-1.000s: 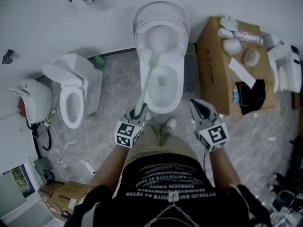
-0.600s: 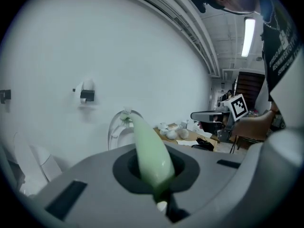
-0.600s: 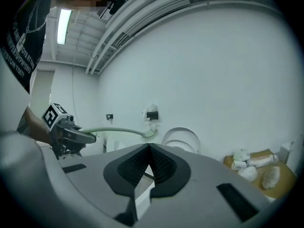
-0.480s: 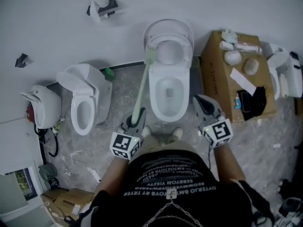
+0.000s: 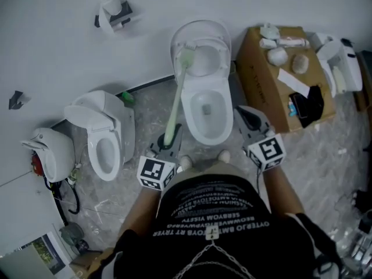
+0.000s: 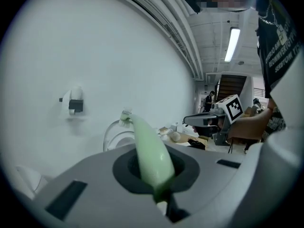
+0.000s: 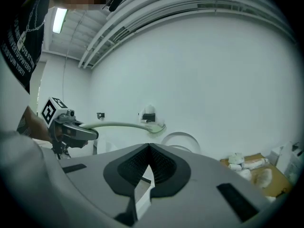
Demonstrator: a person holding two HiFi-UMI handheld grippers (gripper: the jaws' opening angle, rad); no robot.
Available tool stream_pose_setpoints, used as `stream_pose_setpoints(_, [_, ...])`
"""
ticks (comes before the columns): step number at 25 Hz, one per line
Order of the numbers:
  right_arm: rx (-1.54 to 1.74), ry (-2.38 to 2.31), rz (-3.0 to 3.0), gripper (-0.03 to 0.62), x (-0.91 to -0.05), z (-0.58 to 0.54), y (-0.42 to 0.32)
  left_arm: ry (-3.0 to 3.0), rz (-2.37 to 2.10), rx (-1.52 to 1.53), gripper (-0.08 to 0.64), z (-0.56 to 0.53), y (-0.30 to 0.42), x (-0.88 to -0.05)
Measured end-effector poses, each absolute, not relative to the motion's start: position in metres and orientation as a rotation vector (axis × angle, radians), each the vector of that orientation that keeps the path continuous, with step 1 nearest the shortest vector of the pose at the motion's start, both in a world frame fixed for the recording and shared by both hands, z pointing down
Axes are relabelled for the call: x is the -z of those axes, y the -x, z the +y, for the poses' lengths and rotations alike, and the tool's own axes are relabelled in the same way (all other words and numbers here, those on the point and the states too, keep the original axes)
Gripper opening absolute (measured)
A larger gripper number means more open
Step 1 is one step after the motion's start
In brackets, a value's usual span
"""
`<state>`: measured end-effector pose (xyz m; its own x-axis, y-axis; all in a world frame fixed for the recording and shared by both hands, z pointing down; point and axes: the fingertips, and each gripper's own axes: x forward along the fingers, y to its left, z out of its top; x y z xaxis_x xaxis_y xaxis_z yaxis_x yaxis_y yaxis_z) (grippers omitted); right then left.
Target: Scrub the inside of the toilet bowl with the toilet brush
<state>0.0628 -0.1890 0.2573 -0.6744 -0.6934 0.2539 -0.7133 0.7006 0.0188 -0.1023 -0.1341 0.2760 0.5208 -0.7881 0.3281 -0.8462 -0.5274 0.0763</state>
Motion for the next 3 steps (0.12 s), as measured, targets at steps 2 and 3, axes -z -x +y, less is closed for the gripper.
stream_pose_setpoints(2, [-0.141,-1.136,-2.663,0.003,-0.257,-0.185,-0.044,-2.552,-1.36,-0.375,0.002,-0.134,0.115,-0.276])
stream_pose_setpoints(3, [-0.154,-1.141,-2.662,0.003,-0.256,-0.182,-0.034,-2.56,-1.347,-0.376,0.002,-0.133,0.121,-0.276])
